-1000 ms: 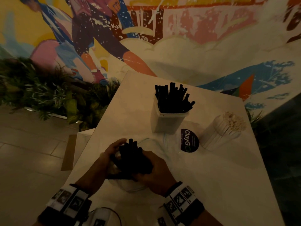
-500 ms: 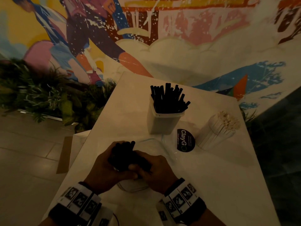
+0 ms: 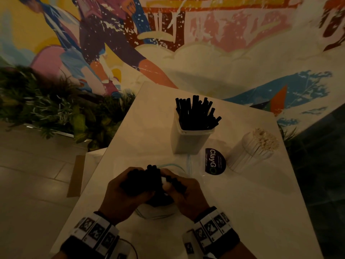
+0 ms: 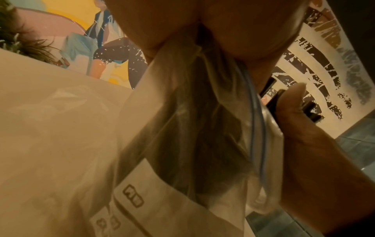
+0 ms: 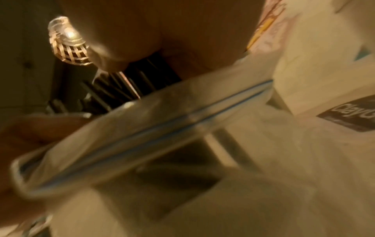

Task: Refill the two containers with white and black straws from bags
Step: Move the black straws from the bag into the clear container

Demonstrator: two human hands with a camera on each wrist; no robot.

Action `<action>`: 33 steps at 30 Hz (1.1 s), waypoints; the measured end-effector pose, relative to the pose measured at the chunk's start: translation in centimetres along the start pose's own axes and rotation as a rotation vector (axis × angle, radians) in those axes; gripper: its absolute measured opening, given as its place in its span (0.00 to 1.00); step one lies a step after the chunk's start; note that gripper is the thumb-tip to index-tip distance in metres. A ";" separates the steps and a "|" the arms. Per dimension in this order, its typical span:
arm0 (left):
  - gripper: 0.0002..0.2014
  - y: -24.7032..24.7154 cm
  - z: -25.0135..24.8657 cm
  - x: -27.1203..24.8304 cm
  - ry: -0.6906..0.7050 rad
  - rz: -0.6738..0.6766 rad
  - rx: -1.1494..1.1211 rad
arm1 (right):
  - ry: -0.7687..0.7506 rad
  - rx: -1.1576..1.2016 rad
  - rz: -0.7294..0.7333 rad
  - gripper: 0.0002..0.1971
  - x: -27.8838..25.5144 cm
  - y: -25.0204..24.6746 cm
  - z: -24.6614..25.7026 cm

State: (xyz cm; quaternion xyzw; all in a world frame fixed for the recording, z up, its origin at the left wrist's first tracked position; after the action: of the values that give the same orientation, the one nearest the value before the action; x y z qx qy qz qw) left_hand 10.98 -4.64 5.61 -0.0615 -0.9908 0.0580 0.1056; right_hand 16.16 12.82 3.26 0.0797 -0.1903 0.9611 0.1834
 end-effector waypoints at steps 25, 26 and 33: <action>0.22 0.0 0.4 0.1 -0.106 0.017 0.032 | 0.086 0.050 -0.347 0.22 0.5 -1.9 0.1; 0.22 0.0 0.4 0.2 -0.118 0.012 0.018 | 0.065 0.052 -0.378 0.23 0.5 -2.1 0.3; 0.21 0.1 0.7 0.3 -0.140 0.025 0.021 | 0.052 0.089 -0.361 0.28 0.8 -2.8 2.0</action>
State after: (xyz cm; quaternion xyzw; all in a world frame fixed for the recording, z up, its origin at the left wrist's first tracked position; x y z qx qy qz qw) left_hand 10.56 -4.53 5.00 -0.0686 -0.9942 0.0740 0.0360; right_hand 16.70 14.71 6.18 0.0956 -0.1253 0.9219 0.3540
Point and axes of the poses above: each hand's wrist, its own x-axis towards the middle knuckle, its own y-axis out of the palm, z = x × y, the point moved 5 cm from there along x, towards the middle knuckle, and after that the axes turned 14 degrees about -z, right-handed, at the moved point
